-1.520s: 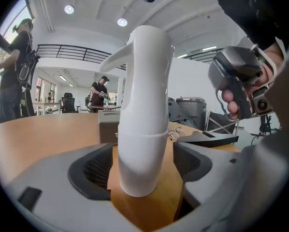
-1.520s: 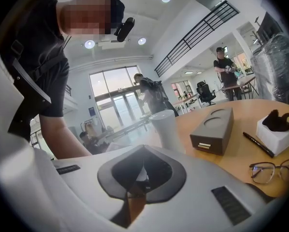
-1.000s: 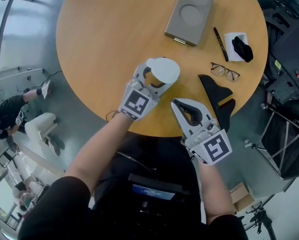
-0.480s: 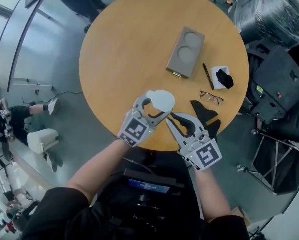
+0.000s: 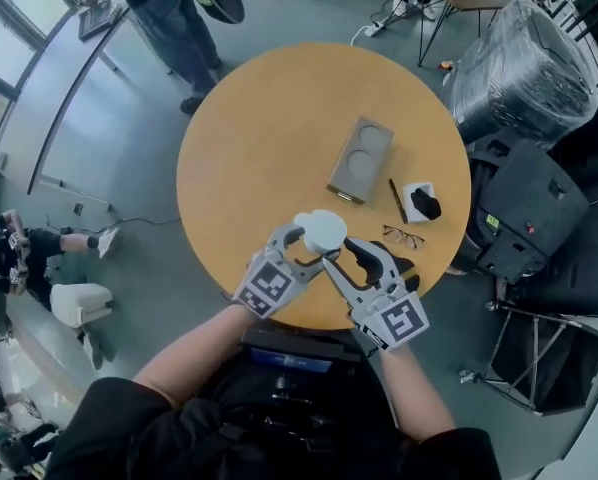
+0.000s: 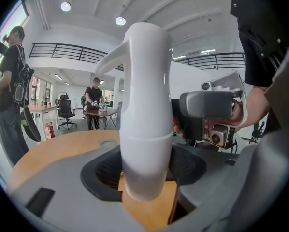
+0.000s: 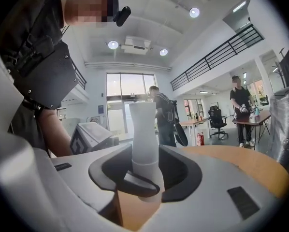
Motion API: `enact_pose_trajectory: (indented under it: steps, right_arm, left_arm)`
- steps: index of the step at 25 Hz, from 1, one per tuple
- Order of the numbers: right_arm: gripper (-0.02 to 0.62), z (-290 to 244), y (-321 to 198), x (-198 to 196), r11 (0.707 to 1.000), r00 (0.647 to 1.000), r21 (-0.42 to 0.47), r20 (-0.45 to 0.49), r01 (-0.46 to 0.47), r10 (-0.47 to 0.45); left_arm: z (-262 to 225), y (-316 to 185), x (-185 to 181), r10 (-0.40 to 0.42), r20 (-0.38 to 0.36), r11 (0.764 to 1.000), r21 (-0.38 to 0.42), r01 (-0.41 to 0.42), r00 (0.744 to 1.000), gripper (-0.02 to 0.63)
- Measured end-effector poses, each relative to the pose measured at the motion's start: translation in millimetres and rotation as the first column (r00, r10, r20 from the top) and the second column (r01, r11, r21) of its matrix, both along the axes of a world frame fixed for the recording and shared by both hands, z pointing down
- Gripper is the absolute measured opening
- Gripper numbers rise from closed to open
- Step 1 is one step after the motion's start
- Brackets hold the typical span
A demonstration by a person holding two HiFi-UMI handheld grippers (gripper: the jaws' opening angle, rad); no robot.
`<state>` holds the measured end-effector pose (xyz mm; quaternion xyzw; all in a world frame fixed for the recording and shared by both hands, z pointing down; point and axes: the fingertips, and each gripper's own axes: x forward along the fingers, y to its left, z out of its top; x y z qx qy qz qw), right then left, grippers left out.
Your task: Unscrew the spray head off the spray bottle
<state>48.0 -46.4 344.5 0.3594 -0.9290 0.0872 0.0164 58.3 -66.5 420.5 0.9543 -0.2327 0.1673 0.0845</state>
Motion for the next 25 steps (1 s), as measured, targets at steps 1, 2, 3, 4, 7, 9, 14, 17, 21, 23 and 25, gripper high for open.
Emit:
enact_pose_trajectory:
  steps: [1, 2, 3, 4, 7, 9, 14, 17, 21, 23, 25]
  right_arm:
    - [0.173, -6, 0, -1, 1.0, 1.0, 0.004, 0.002, 0.003, -0.003]
    - [0.173, -11, 1, -2, 1.0, 1.0, 0.009, 0.002, 0.007, -0.007]
    - [0.174, -17, 1, -3, 1.0, 1.0, 0.015, 0.0, 0.012, -0.012]
    - [0.184, -22, 2, -4, 1.0, 1.0, 0.02, -0.003, 0.018, -0.018]
    - [0.209, -35, 6, -13, 0.999, 0.999, 0.026, -0.007, 0.039, -0.039]
    - [0.228, -40, 9, -20, 0.998, 0.999, 0.027, -0.012, 0.053, -0.053]
    - [0.259, -55, 4, -28, 0.998, 0.999, 0.045, -0.02, 0.043, -0.042]
    - [0.259, -60, -2, -32, 0.999, 0.999, 0.046, -0.04, 0.024, -0.022]
    - [0.216, -68, 2, -40, 0.995, 0.997, 0.069, -0.042, 0.066, -0.063]
    - [0.215, -73, 6, -42, 0.992, 0.995, 0.079, -0.035, 0.095, -0.093]
    - [0.213, -76, 10, -44, 0.989, 0.992, 0.084, -0.02, 0.122, -0.121]
  left_arm:
    - [-4, 3, 0, 0.002, -0.003, 1.0, 0.0, -0.002, 1.0, 0.305]
    - [-8, 7, 0, 0.003, -0.006, 1.0, -0.001, -0.003, 1.0, 0.305]
    - [-11, 9, 0, 0.005, -0.008, 1.0, -0.001, -0.005, 1.0, 0.305]
    - [-14, 11, 1, 0.006, -0.008, 1.0, -0.001, -0.006, 1.0, 0.305]
    - [-21, 19, 0, 0.007, 0.001, 1.0, -0.005, -0.007, 1.0, 0.305]
    - [-24, 24, 0, 0.008, 0.011, 1.0, -0.003, -0.008, 1.0, 0.305]
    - [-34, 33, 6, 0.007, 0.045, 1.0, 0.012, -0.007, 0.999, 0.305]
    - [-41, 39, 7, 0.009, 0.04, 1.0, 0.03, -0.01, 0.999, 0.305]
    - [-49, 43, 5, 0.031, 0.02, 0.998, 0.051, -0.032, 0.999, 0.305]
    - [-53, 47, 2, 0.053, 0.017, 0.997, 0.051, -0.054, 0.998, 0.305]
    - [-56, 53, -1, 0.076, 0.001, 0.996, 0.041, -0.076, 0.997, 0.305]
